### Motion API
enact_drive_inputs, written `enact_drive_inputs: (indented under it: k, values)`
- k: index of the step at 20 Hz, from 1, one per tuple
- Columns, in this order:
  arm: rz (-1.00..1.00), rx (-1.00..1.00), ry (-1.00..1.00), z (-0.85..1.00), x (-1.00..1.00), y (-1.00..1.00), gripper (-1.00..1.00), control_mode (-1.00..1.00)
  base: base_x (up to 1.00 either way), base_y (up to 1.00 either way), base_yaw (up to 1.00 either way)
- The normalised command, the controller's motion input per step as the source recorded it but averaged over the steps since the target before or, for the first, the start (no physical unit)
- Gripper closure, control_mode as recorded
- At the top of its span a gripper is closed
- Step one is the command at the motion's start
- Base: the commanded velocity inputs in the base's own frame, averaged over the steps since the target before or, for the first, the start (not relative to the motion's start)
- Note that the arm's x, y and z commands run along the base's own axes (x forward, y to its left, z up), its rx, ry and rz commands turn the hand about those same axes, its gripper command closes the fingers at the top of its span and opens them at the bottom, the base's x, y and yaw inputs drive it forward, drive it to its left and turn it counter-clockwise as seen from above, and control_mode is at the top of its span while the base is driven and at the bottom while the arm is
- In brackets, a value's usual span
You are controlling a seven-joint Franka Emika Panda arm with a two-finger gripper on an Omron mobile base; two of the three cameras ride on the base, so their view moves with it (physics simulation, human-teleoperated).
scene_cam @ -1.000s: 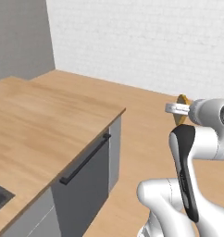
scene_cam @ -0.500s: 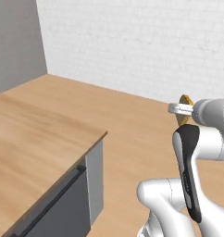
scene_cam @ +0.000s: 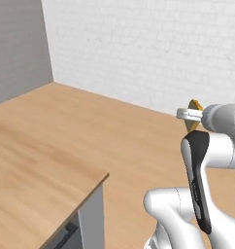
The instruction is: Start the toaster. Once the lever pops up, take the bread to the plate on the dining counter.
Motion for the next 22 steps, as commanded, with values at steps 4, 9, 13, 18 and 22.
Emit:
enact_drive_inputs:
  k: [4,9,13,18,22]
  values:
    - [0.0,0.0,0.0,0.0,0.0,0.0,1.0,1.0,1.0,-0.14,0.13]
    - [0.0,0.0,0.0,0.0,0.0,0.0,1.0,1.0,1.0,-0.18,0.14]
    - [0.0,0.0,0.0,0.0,0.0,0.0,1.0,1.0,1.0,-0.03,0.23]
    - [0.0,0.0,0.0,0.0,0.0,0.0,1.0,1.0,1.0,-0.01,0.48]
    - [0.0,0.0,0.0,0.0,0.0,0.0,1.0,1.0,1.0,-0.06,0.55]
